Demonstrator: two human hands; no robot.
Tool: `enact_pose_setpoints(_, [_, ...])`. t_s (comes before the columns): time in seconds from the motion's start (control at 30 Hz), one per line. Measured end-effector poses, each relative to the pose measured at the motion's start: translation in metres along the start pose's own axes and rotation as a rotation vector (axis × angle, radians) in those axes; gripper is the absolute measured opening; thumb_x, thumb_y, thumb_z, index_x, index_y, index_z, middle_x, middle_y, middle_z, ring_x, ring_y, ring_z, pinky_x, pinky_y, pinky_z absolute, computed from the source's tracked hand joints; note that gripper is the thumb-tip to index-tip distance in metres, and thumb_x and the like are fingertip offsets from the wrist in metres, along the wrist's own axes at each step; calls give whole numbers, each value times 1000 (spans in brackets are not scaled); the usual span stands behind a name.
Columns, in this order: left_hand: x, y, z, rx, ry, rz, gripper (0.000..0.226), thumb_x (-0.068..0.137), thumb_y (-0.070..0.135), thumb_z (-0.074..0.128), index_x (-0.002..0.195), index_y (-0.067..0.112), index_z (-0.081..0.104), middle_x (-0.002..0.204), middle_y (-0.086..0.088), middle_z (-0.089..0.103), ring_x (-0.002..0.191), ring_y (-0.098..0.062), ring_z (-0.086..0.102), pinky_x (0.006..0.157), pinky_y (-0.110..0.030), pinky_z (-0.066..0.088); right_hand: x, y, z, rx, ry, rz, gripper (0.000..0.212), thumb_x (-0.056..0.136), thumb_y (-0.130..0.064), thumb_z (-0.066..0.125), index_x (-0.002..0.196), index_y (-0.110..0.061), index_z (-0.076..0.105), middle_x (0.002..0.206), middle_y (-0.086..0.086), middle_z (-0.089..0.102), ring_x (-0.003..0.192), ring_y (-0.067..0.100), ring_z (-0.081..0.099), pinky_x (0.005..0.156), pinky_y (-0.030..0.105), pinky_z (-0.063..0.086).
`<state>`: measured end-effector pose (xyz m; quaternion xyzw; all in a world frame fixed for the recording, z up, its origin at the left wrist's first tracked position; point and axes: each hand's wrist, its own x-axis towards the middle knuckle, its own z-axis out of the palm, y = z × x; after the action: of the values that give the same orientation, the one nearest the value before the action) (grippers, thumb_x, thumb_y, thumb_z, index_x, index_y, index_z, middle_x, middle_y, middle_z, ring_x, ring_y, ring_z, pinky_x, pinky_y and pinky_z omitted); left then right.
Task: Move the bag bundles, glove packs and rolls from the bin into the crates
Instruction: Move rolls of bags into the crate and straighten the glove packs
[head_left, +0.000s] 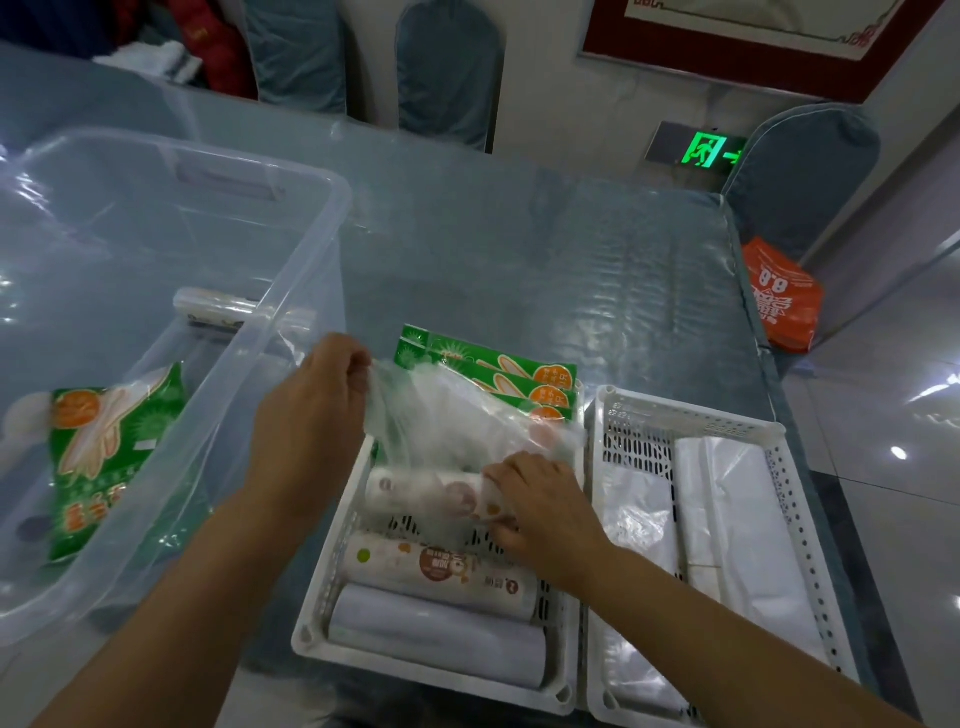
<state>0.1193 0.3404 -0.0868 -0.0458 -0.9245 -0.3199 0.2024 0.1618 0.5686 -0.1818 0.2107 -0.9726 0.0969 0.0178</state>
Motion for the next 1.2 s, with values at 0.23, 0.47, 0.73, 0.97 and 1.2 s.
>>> enact_pose_setpoints(0.23, [17,6,-7,-73,51,18,10,91,10,49,100,12,53,90,-9,64,71,-21,55,61,-33,42,-17,-9,14,4,-60,21,38,79,-33,57,112,-16,55,110,5,57,99,22,53,89,36,42])
enact_pose_setpoints(0.47, [20,11,-4,-122,-227,179,46,84,-1,55,124,22,53,113,5,58,87,-16,58,78,-35,51,17,4,-35,375,636,178,22,76,-32,61,85,-12,55,86,1,53,80,13,46,72,29,43])
enact_pose_setpoints(0.73, [33,19,-8,-182,-334,335,66,78,-13,54,127,31,50,110,7,61,78,-6,60,73,-14,48,86,-12,-71,707,83,279,50,68,-31,79,112,-26,56,113,-4,55,105,12,50,95,30,41])
enact_pose_setpoints(0.97, [30,-8,22,-832,-351,-542,95,70,10,77,144,16,17,139,-14,44,122,-23,48,107,-39,35,83,-3,-78,1345,175,439,19,77,0,69,73,-16,60,73,6,69,70,16,67,68,24,56])
enact_pose_setpoints(1.2, [10,-4,57,-819,-380,-674,29,77,7,70,101,17,57,73,-1,64,76,-16,61,73,-28,46,74,9,-75,1377,339,672,28,85,-9,65,110,-12,53,84,5,68,66,17,65,60,26,55])
